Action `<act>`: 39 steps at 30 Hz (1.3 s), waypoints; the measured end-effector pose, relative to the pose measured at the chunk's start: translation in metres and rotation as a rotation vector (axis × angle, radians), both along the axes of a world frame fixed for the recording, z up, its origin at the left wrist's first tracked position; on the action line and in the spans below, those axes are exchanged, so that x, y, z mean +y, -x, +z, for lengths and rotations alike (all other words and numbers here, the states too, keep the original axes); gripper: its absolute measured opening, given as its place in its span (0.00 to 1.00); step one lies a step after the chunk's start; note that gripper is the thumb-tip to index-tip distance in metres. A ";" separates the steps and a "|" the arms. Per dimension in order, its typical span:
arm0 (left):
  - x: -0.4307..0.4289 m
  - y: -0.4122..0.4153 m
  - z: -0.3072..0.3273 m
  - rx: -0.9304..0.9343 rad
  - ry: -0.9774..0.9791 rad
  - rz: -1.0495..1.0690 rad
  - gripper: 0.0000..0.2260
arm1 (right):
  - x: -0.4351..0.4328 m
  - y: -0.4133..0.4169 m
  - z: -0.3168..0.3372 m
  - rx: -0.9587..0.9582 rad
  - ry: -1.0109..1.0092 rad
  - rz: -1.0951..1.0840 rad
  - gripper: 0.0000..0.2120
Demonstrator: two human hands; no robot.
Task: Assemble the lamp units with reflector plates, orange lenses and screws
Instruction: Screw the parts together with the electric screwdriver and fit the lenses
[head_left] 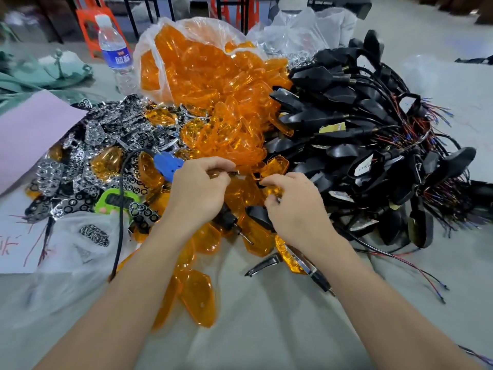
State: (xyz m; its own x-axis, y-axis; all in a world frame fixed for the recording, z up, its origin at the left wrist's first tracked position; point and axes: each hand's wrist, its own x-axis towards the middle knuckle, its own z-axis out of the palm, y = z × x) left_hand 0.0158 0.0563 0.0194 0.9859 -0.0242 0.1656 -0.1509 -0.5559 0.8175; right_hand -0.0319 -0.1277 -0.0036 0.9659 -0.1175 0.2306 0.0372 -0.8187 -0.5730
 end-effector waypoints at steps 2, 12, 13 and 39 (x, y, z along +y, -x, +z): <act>0.009 -0.004 0.002 0.002 -0.081 0.025 0.11 | 0.009 -0.016 0.006 0.053 -0.014 0.063 0.15; 0.065 -0.027 0.003 0.009 -0.214 0.193 0.10 | -0.003 -0.114 0.044 0.132 0.303 -0.013 0.23; 0.071 -0.029 0.003 0.011 -0.216 0.206 0.10 | -0.005 -0.121 0.046 0.183 0.335 0.022 0.25; 0.136 -0.036 0.013 0.039 0.008 0.324 0.13 | -0.012 -0.122 0.055 0.155 0.623 0.222 0.11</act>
